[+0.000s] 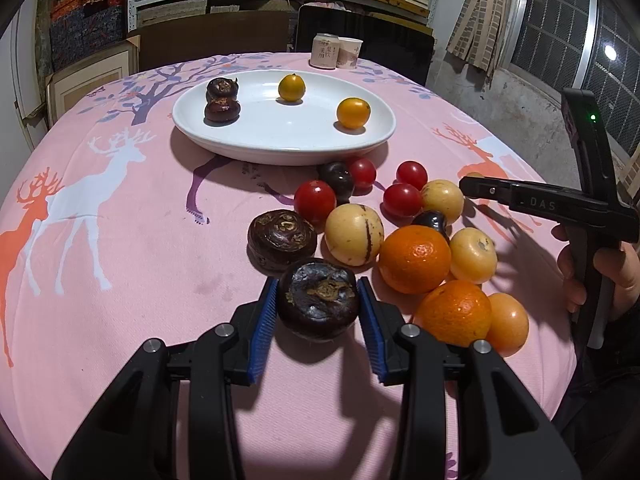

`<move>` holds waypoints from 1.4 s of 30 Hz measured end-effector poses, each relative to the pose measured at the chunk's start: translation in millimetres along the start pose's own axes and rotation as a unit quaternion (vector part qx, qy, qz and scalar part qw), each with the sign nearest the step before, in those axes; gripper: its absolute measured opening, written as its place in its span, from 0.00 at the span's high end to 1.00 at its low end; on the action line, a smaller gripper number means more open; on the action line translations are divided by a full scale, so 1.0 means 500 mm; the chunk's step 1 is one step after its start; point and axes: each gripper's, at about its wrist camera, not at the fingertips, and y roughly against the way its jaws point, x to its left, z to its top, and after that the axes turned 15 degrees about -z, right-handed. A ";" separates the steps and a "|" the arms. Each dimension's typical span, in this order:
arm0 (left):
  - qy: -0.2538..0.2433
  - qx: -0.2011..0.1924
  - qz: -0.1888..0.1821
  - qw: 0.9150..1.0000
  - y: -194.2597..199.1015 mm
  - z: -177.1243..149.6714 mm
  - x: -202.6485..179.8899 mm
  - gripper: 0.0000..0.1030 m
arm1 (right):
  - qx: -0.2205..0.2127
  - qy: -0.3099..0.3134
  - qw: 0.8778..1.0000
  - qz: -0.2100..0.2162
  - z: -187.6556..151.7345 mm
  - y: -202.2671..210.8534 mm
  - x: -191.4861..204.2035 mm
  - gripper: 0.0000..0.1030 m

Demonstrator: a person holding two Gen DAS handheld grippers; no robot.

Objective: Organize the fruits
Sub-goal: 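Grasp a third dark brown fruit with the left tool while the right tool grasps a small yellow-brown fruit, then carry both fruits over the white plate and open both tools to release them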

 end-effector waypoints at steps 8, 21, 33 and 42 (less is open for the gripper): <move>0.002 -0.005 0.000 1.000 0.004 -0.001 0.000 0.62 | -0.002 -0.012 1.000 0.015 -0.007 0.014 -0.009 0.73; -0.019 -0.033 0.010 0.999 0.044 0.108 0.015 0.62 | -0.038 -0.014 0.996 0.078 0.123 0.075 0.000 0.73; -0.048 -0.042 0.002 0.998 0.016 0.203 0.010 0.62 | -0.066 0.016 0.991 0.114 0.198 0.061 0.030 0.73; -0.023 -0.021 0.025 0.999 -0.082 0.275 0.080 0.62 | -0.043 0.036 0.994 0.094 0.287 -0.038 0.076 0.73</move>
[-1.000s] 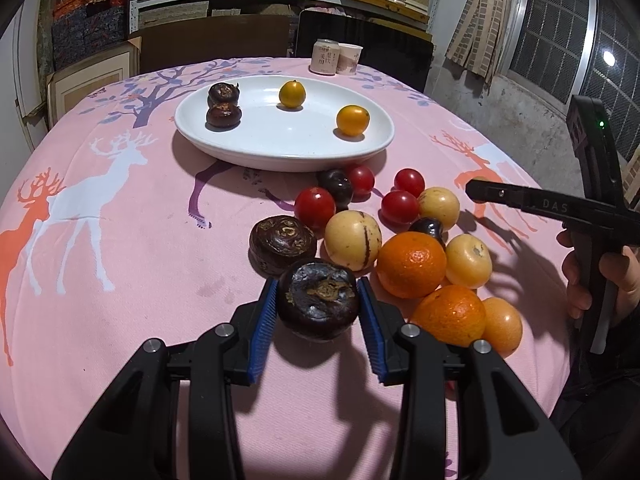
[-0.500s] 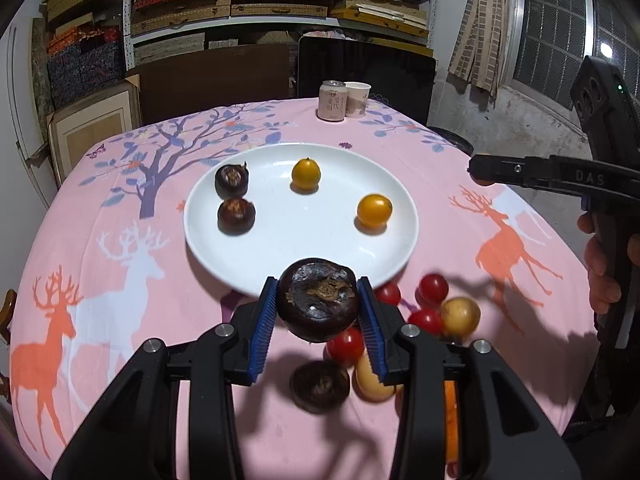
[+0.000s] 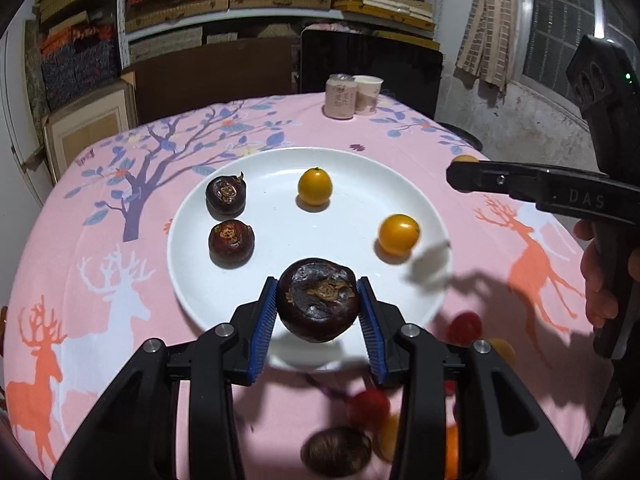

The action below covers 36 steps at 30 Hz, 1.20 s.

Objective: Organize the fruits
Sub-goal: 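Carry both fruits over the white plate and open both tools to release them, then grasp a red tomato with the left tool while the right tool grasps a large yellow-orange fruit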

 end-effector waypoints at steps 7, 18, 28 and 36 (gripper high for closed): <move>0.029 0.043 0.017 0.999 -0.101 0.038 0.062 0.62 | 0.064 0.020 0.998 -0.006 0.038 -0.158 0.042 0.72; 0.001 -0.019 0.007 1.000 0.048 -0.015 0.007 0.20 | 0.011 -0.012 1.000 -0.011 -0.040 -0.004 0.002 0.45; -0.008 0.032 -0.002 0.999 0.133 -0.227 -0.067 0.19 | 0.030 0.043 0.997 0.050 -0.299 0.166 0.014 0.43; -0.033 0.048 -0.027 0.998 0.150 -0.311 -0.148 0.19 | 0.057 0.083 0.988 0.113 -0.396 0.206 0.068 0.44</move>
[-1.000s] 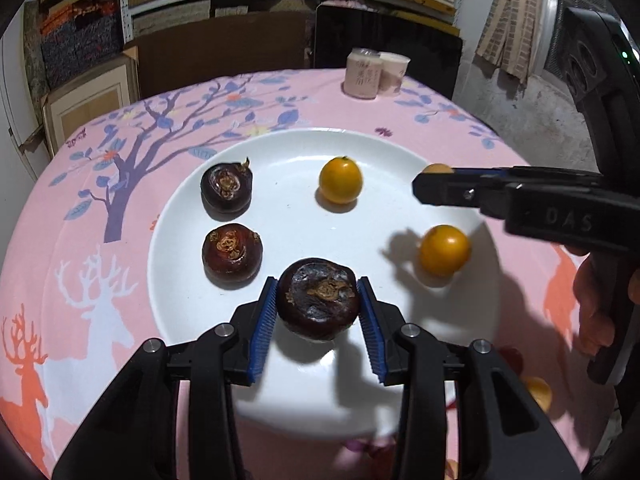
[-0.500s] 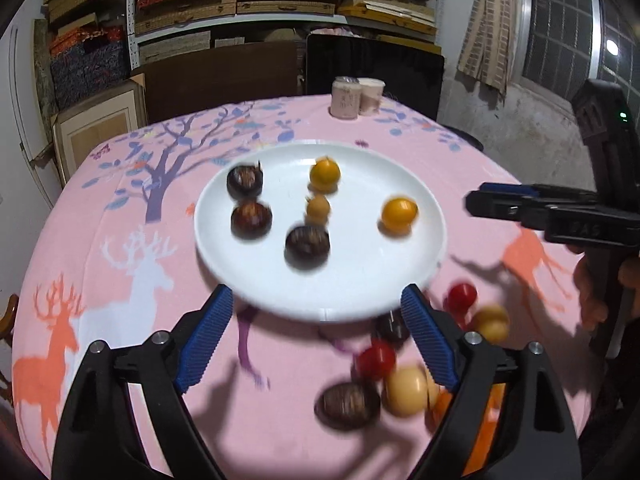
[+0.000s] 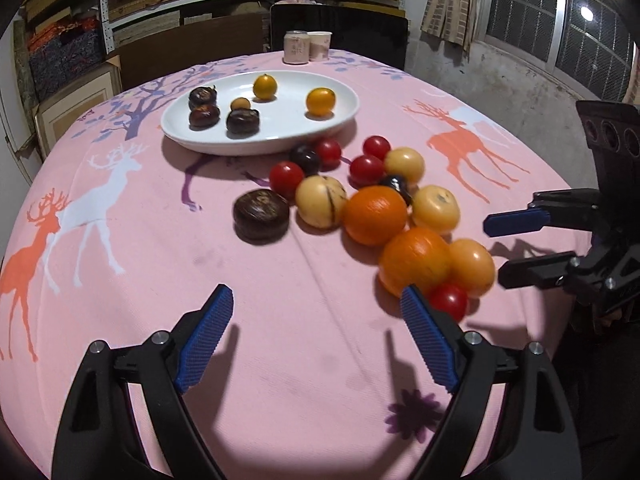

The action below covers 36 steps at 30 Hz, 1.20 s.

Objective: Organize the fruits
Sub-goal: 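Grasp a red tomato with the left tool while the right tool grasps a large yellow-orange fruit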

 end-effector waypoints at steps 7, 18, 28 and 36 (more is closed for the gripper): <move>-0.006 0.016 -0.010 1.000 -0.009 -0.031 -0.035 0.19 | 0.005 -0.020 1.000 0.013 -0.010 -0.039 0.013 0.52; -0.043 0.014 -0.010 0.999 -0.043 -0.027 -0.109 0.19 | -0.034 -0.069 0.997 -0.023 -0.032 0.022 -0.034 0.59; -0.027 0.020 -0.022 0.999 -0.075 -0.023 -0.122 0.68 | -0.041 -0.096 0.994 -0.045 -0.045 0.036 -0.067 0.59; -0.012 0.003 -0.034 0.999 -0.032 -0.034 -0.110 0.74 | -0.044 -0.095 0.994 -0.042 -0.045 0.036 -0.063 0.59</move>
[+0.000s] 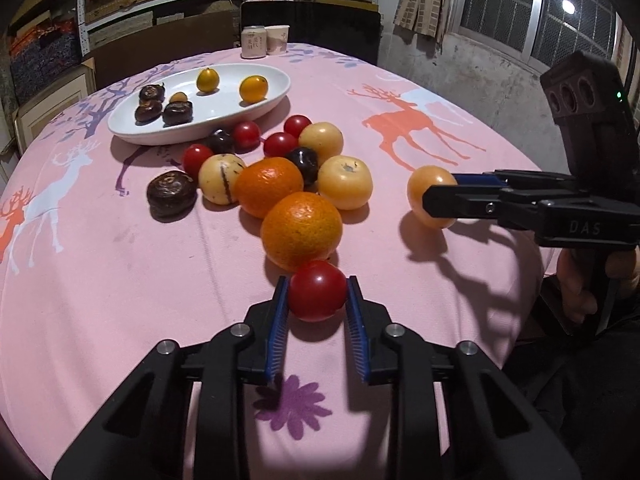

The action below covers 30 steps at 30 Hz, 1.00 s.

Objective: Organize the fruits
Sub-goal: 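Grasp a red tomato with the left tool while the right tool grasps a large yellow-orange fruit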

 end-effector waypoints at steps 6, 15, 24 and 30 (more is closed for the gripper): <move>0.002 -0.009 0.009 1.000 0.018 -0.001 0.003 0.74 | 0.000 0.005 1.000 0.002 0.002 0.000 0.009 0.59; 0.006 -0.020 0.015 1.000 0.036 -0.001 0.010 0.74 | -0.004 0.009 1.000 -0.001 0.004 0.008 0.015 0.59; 0.018 -0.047 0.022 0.999 0.076 0.015 0.031 0.74 | -0.016 0.010 1.000 0.001 0.020 0.020 0.018 0.59; 0.017 -0.074 0.033 0.997 0.114 0.055 0.054 0.74 | -0.038 0.001 0.999 0.007 0.064 0.042 0.004 0.59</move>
